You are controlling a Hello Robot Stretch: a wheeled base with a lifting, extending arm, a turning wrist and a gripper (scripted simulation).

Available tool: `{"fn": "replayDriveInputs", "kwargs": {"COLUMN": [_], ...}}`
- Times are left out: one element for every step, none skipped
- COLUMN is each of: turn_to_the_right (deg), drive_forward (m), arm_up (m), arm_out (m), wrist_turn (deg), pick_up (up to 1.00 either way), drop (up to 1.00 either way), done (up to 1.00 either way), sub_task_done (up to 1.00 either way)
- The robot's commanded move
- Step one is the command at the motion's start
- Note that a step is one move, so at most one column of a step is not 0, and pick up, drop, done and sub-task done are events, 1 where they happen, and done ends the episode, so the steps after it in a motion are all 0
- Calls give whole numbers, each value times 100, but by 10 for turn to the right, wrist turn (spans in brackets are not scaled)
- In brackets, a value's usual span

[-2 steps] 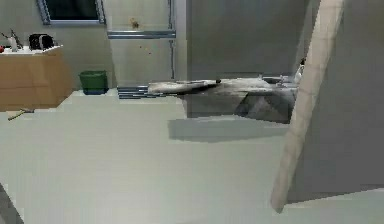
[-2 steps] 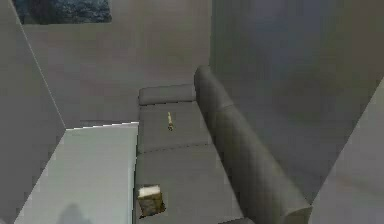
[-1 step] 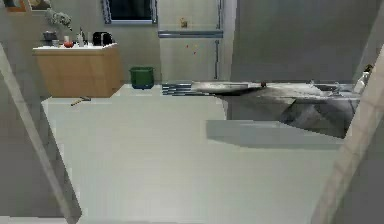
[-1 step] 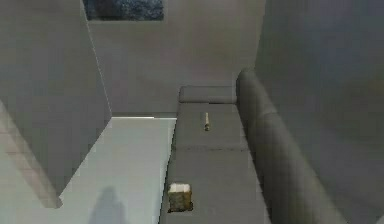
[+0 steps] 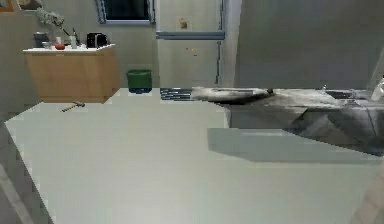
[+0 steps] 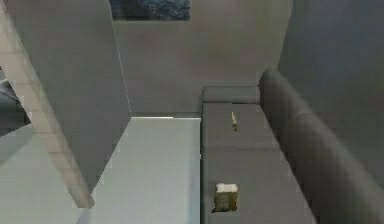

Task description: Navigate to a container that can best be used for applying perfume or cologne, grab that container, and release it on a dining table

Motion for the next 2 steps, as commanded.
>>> {"fn": "replayDriveInputs", "kwargs": {"turn_to_the_right": [210,0], "drive_forward": [0,100], "arm_up": [0,0], "arm_out": [0,0], "wrist_turn": [0,0], "pick_up": [0,0], "drop": [0,0], "done": [0,0], "sub_task_done": [0,0]}}
